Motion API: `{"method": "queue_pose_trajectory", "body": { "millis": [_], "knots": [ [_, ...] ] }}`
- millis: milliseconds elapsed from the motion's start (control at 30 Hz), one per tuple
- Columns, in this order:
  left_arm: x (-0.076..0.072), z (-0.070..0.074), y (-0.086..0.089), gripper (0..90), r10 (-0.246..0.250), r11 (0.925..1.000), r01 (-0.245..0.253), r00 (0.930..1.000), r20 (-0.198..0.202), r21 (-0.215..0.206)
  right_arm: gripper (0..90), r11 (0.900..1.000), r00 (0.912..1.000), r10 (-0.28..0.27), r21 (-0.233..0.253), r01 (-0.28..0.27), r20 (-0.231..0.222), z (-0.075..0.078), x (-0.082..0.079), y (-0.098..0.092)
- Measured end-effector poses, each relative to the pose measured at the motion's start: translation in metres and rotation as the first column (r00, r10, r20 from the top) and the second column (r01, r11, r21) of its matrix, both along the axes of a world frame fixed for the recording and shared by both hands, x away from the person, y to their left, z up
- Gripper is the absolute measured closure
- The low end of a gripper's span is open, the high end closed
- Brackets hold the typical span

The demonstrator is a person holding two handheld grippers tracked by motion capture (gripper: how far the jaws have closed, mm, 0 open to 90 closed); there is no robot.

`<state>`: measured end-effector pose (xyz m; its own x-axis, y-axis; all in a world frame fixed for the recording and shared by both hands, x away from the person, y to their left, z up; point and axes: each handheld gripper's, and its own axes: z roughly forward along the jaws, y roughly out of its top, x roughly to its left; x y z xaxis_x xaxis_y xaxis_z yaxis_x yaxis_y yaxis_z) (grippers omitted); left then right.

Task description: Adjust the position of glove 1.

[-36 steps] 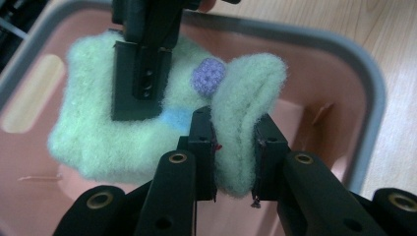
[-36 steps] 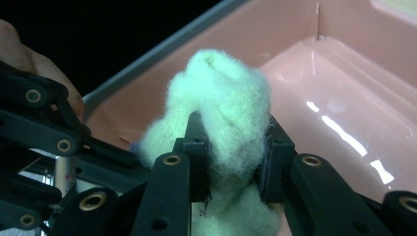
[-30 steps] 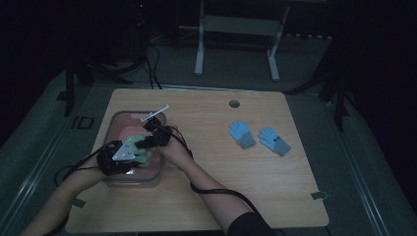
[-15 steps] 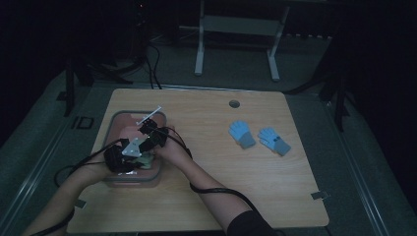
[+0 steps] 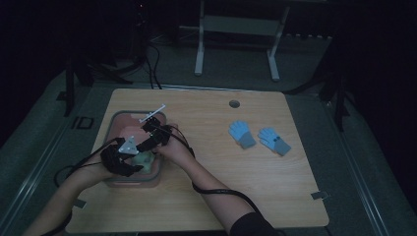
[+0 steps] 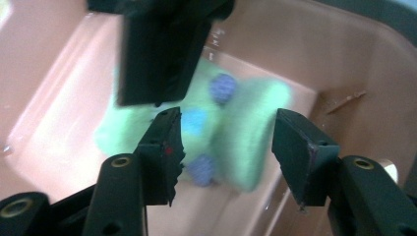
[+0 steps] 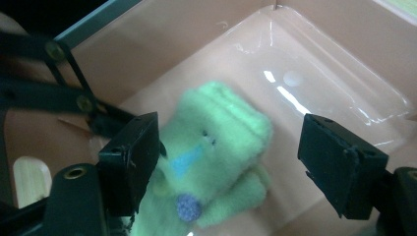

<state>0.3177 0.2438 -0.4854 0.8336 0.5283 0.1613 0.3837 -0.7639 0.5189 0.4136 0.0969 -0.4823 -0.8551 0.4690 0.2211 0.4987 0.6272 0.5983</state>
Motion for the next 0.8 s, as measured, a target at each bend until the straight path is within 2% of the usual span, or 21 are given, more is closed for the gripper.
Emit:
{"method": "queue_pose_trajectory", "body": {
  "millis": [67,133,200,233,367,467,500,533,633,667,800],
  "knots": [
    [-0.003,0.003,0.002,40.7,0.019,0.9998,-0.019,0.9997,0.015,0.004,19.8,1.0,1.0,-0.002,0.01,0.002,-0.002,0.002,0.0,-0.003],
    [-0.005,0.006,0.003,37.0,0.043,0.999,-0.043,0.9989,0.018,-0.01,17.2,1.0,0.9999,0.005,0.03,-0.005,-0.009,0.005,0.0,-0.006],
    [-0.006,0.007,0.004,36.9,0.055,0.9984,-0.055,0.9982,0.022,-0.013,17.1,0.999,0.9999,0.005,0.041,-0.005,-0.009,0.006,0.0,-0.009],
    [-0.008,0.011,0.004,36.8,0.064,0.9977,-0.063,0.9977,0.024,-0.026,14.0,0.998,0.9998,0.017,0.053,-0.017,-0.002,0.01,-0.001,-0.012],
    [-0.011,0.018,0.0,36.7,0.083,0.9944,-0.081,0.9962,0.028,-0.068,14.1,0.996,0.9996,0.03,0.079,-0.03,0.0,0.015,-0.004,-0.021],
    [-0.012,0.022,-0.004,36.8,0.084,0.993,-0.081,0.9961,0.028,-0.085,14.1,0.996,0.9996,0.028,0.089,-0.028,0.001,0.018,-0.006,-0.027],
    [-0.012,0.023,-0.006,36.8,0.079,0.9926,-0.076,0.9966,0.026,-0.094,14.1,0.995,0.9996,0.027,0.097,-0.027,0.005,0.021,-0.008,-0.034],
    [-0.012,0.024,-0.01,36.8,0.079,0.9904,-0.076,0.9968,0.014,-0.115,14.2,0.995,0.9996,0.025,0.101,-0.026,0.01,0.023,-0.008,-0.038],
    [-0.013,0.024,-0.016,36.9,0.068,0.991,-0.067,0.9977,0.004,-0.116,14.2,0.995,0.9995,0.023,0.101,-0.024,0.02,0.025,-0.01,-0.049],
    [-0.012,0.024,-0.023,36.9,0.061,0.9913,-0.062,0.998,-0.016,-0.116,14.2,0.995,0.9994,0.023,0.099,-0.026,0.026,0.026,-0.011,-0.052],
    [-0.011,0.024,-0.035,37.1,0.054,0.9911,-0.057,0.9982,-0.026,-0.121,14.2,0.996,0.9992,0.021,0.088,-0.024,0.034,0.026,-0.013,-0.066]
  ]
}}
